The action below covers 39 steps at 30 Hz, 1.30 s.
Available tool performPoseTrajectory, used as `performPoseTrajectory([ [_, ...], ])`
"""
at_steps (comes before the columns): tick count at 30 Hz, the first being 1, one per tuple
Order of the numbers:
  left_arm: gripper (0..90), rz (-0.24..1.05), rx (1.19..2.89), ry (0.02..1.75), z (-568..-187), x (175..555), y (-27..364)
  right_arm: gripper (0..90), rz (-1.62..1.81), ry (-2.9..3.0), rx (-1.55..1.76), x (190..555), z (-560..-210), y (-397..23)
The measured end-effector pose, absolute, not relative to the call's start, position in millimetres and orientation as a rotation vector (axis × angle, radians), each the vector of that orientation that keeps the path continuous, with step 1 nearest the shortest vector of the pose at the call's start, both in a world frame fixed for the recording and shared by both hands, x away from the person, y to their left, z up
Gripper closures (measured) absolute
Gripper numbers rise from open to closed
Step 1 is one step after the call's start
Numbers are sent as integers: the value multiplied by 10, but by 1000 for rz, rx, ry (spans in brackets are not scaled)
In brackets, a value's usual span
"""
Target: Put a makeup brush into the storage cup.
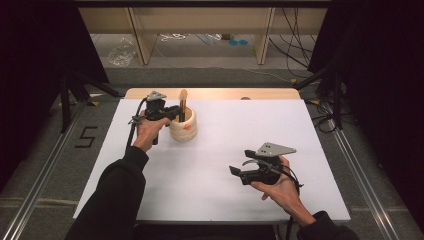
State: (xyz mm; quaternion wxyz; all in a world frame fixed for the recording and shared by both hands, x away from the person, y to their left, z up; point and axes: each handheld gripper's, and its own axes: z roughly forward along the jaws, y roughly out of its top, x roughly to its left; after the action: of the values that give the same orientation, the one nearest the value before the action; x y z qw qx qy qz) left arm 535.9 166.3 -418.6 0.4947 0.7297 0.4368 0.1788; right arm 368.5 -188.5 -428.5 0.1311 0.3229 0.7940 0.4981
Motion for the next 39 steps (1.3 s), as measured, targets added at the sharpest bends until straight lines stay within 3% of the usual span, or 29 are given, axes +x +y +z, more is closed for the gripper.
performPoseTrajectory([
  [3, 596, 433, 1769, 1068, -4151, 5332, 1679, 194, 1447, 2308, 938, 3685, -4285, -1882],
  [10, 405, 437, 1754, 1110, -4058, 5271, 1771, 196, 1448, 2311, 940, 3685, -4284, -1881],
  [25, 300, 415, 1746, 1114, -4032, 5034, 1944, 194, 1453, 2293, 943, 3688, -4284, -1883],
  [39, 272, 391, 1707, 1050, -3935, 4697, 1987, 187, 1460, 2300, 938, 3696, -4288, -1877],
])
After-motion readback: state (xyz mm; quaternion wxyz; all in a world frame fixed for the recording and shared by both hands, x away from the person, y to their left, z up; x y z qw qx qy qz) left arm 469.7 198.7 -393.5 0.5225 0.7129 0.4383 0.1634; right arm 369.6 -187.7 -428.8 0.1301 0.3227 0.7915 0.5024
